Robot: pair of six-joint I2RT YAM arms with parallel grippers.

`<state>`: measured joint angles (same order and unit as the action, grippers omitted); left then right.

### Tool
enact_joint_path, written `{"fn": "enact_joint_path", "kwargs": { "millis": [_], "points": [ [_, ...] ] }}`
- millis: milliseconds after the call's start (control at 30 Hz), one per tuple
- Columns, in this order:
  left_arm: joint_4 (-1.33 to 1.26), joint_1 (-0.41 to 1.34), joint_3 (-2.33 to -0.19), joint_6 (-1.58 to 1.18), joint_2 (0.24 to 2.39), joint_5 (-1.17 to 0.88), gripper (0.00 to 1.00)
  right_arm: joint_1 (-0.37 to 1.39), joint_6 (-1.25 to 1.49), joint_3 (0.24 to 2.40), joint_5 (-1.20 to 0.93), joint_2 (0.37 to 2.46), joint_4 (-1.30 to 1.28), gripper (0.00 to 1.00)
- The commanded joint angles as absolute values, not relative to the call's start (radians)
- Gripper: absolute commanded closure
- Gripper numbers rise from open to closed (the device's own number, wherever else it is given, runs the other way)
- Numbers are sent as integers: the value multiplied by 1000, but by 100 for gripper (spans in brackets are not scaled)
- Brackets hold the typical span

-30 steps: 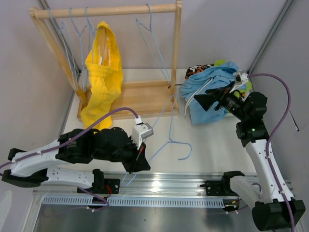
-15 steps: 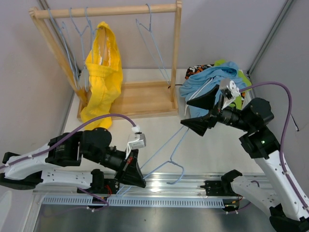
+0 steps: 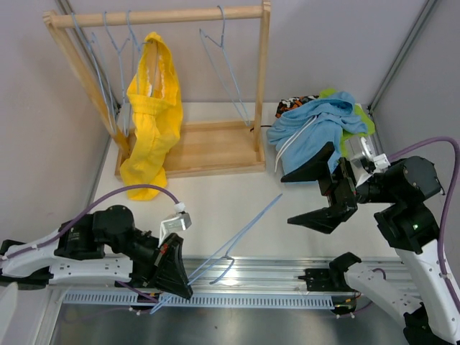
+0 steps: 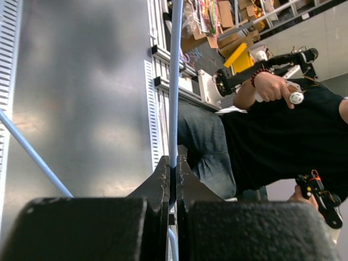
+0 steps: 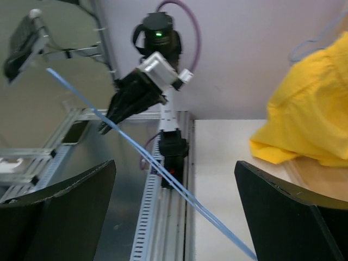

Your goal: Remove the shorts from the hanger

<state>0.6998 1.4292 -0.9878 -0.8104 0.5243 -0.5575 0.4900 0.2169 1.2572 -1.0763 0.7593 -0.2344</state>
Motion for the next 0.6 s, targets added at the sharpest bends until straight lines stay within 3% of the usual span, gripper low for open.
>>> {"fn": "enact_joint_path", "kwargs": {
  "millis": [0, 167, 333, 567],
  "points": [
    [568, 1433, -968, -868, 541, -633, 100, 544, 330, 1276, -1285, 799, -132, 1],
    [580, 1431, -1029, -812, 610, -660, 99, 716, 131, 1344, -1217, 871, -430, 1],
    [577, 1431, -1088, -770, 672, -670, 98, 971, -133, 1451, -913, 992, -716, 0],
    [555, 1431, -1114, -775, 677, -647, 98, 1038, -124, 1385, -888, 1000, -643, 1]
  ]
}}
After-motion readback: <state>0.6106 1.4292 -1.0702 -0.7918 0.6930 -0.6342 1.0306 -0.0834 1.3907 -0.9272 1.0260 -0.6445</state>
